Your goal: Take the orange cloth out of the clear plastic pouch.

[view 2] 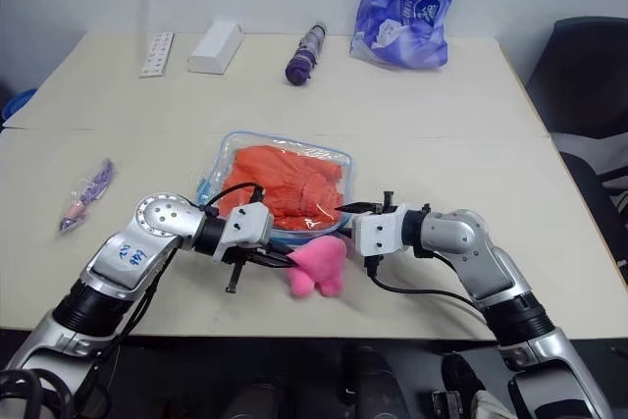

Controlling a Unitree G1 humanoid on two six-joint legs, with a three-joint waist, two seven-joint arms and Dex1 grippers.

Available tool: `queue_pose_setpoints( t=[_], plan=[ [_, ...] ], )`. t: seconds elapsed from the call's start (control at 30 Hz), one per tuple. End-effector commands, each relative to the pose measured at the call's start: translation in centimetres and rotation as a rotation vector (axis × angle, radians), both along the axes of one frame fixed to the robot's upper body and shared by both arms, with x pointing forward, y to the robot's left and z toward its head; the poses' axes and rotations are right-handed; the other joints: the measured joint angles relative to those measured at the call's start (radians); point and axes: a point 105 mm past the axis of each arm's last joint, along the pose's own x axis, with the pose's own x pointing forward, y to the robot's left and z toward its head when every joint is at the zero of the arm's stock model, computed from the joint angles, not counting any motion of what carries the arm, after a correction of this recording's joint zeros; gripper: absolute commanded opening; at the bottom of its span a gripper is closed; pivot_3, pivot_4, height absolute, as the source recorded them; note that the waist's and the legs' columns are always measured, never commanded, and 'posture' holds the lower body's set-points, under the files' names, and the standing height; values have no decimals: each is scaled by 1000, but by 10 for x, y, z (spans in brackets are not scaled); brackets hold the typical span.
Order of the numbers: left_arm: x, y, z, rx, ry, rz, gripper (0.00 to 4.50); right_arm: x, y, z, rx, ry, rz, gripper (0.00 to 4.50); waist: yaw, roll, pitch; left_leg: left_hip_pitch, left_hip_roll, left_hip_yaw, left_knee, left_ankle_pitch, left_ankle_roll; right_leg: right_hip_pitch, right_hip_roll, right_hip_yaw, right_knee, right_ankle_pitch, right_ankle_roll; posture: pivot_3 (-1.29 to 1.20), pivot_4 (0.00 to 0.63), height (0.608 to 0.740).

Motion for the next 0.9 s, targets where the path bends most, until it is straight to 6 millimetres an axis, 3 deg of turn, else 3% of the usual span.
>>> queue_pose_setpoints(
  t=[0.03, 0.13, 0.27, 0.4, 0.67, 0.77, 0.9],
  plan=[
    [-2, 3, 8, -9, -45, 3, 0, 0, 2, 15, 33, -44, 25, 934, -2, 0, 0, 0, 0, 0, 0, 0, 0, 0, 0, 0, 0, 0, 0, 0, 150, 740],
    [-4, 7, 6, -5, -43, 20, 0, -1, 0, 12, 10, -40, 33, 30, -2, 0, 0, 0, 0, 0, -1, 0, 0, 0, 0, 1, 0, 0, 0, 0, 150, 740],
    [-4, 20, 6, -1, -41, 67, 0, 0, -5, 13, 4, -41, 31, 30, -1, 0, 0, 0, 1, -1, 0, 0, 0, 0, 0, 0, 0, 0, 0, 0, 150, 740],
    [0, 53, 7, 10, -31, 195, 0, 6, -15, 18, -15, -68, -5, 30, -3, 0, 0, 0, 1, -1, 0, 0, 0, -1, 0, 1, 0, 0, 0, 0, 150, 740],
    [16, 157, 17, 49, -65, 589, 0, 6, -31, 27, -33, -102, -22, 30, -1, 1, 0, 0, 1, -3, -1, 0, 0, -1, 0, -1, -1, 0, 0, 0, 150, 740],
    [27, 201, 34, 20, -106, 770, 0, 2, -36, 27, -41, -114, -17, 30, -2, 1, 0, 0, 1, -3, -1, 0, 0, -1, 0, -1, -1, 0, 0, 0, 150, 740],
    [40, 238, 57, -59, -147, 932, 0, -5, -40, 26, -39, -110, 2, 30, 0, 1, 0, 0, 1, -3, -2, 0, 0, -1, 0, -2, -1, 0, 0, 0, 150, 740]
  ],
)
